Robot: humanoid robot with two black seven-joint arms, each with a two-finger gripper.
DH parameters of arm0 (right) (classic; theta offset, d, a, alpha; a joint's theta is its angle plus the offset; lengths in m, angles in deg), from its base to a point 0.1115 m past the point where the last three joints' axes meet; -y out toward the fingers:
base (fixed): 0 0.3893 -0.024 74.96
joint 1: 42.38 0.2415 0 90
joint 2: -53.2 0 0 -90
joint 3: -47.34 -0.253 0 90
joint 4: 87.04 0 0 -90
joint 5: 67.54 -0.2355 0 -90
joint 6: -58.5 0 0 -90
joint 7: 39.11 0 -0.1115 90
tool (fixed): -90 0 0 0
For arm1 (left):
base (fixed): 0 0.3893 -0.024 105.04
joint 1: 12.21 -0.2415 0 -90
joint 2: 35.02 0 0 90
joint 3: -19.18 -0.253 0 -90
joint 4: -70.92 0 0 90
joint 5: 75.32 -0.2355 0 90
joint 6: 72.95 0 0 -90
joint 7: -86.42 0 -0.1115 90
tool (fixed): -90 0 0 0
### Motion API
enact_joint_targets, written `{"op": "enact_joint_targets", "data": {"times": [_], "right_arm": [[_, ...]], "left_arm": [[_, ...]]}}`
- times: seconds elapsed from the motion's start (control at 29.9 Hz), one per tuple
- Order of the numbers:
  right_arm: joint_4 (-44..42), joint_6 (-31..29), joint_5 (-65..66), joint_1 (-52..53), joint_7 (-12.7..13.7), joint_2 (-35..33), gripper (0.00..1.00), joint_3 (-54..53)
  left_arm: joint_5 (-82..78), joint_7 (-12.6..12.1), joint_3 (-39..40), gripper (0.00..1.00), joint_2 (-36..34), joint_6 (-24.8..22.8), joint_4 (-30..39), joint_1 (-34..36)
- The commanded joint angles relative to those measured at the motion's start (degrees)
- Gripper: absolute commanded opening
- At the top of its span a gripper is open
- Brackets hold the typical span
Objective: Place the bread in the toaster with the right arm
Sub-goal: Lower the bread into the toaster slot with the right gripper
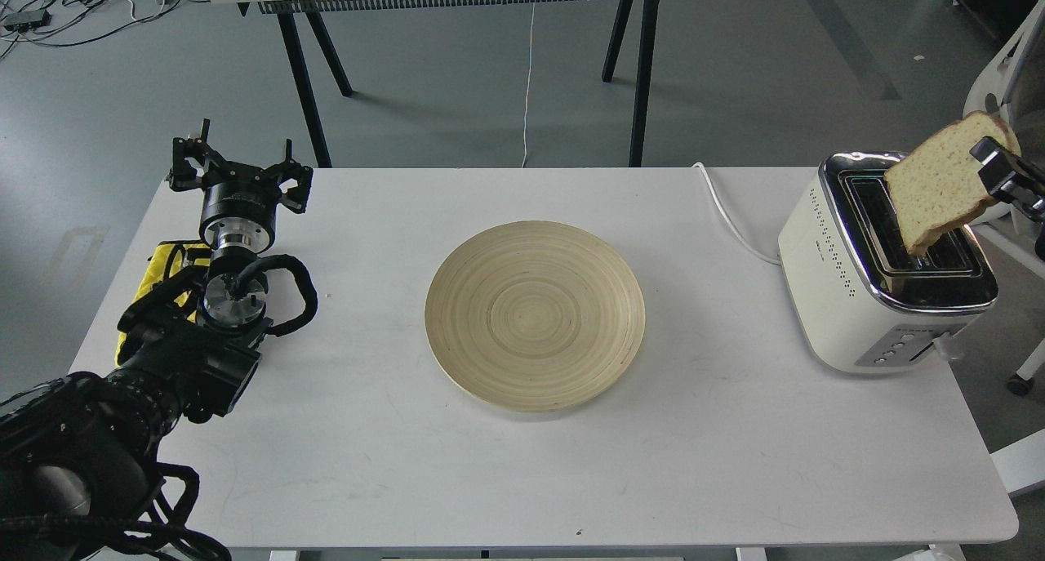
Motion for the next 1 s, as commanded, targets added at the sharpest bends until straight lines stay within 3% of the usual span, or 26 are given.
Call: {"op": "enact_joint_targets", "data": {"times": [0.0,0.97], "right_arm": [[-0.05,0.01,0.14,0.03,0.00,0.65,0.11,-0.03],[-0.23,-1.22,-0.39,2.05,0.17,1.79,0.11,0.05]], "left_arm": [[0.00,0.01,0.00,1.00,0.00,0.00,0.00,0.08],[0.00,0.01,0.00,1.00,0.00,0.00,0.00,0.00]]}}
